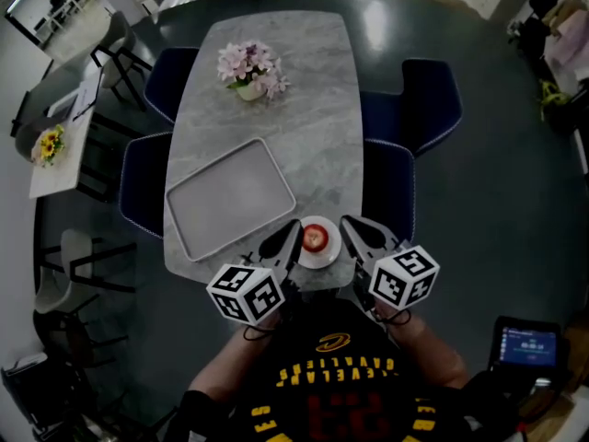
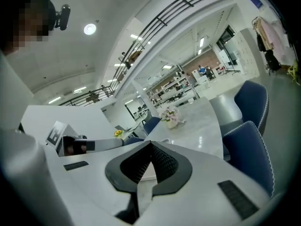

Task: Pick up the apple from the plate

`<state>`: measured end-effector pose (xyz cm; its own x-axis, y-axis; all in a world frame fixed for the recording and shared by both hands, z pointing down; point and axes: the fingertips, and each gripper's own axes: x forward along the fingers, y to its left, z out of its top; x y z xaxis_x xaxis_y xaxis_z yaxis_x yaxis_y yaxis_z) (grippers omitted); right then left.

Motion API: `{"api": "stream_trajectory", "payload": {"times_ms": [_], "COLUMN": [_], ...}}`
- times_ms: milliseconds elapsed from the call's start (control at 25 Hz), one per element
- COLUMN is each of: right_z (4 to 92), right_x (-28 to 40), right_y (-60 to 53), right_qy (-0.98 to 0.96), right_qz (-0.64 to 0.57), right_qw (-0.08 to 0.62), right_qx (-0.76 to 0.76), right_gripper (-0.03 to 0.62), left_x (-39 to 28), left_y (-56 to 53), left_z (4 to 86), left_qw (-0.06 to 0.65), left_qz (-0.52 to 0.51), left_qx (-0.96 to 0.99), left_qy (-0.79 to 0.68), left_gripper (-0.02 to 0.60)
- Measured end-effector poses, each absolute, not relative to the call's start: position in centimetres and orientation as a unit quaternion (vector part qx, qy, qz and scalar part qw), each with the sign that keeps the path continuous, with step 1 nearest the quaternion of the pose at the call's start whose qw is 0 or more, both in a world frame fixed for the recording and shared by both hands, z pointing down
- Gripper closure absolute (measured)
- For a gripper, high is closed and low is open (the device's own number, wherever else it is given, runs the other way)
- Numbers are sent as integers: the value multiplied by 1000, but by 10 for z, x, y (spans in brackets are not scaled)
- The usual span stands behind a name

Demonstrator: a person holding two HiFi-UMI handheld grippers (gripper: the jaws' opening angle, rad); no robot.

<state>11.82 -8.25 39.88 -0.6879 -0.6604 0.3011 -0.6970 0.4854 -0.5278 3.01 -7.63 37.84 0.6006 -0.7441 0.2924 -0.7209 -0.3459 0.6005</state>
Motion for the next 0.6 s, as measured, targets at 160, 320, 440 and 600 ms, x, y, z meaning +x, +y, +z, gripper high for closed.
{"api": "stream_trajectory", "payload": {"times_ms": [160, 320, 440, 600], "right_z": [350, 308, 284, 260], "right_x": [115, 117, 119, 116], "right_y": [-74, -70, -64, -51], "right_qy": [-890, -905, -907, -909], "right_qz": [246, 180, 152, 114], "right_qw": [3, -23, -49, -91], "right_qx": [384, 385, 391, 392], "right_gripper": [588, 588, 588, 588], "left_x": [41, 52, 56, 56], "left_y": [-68, -59, -51, -38], "left_z": [336, 297, 271, 249], "left_qw": [311, 238, 170, 115], "left_qz": [-38, -39, -42, -62], "left_qx": [842, 865, 878, 880], "left_qy": [-439, -439, -445, -457], "left_gripper": [581, 581, 581, 581]}}
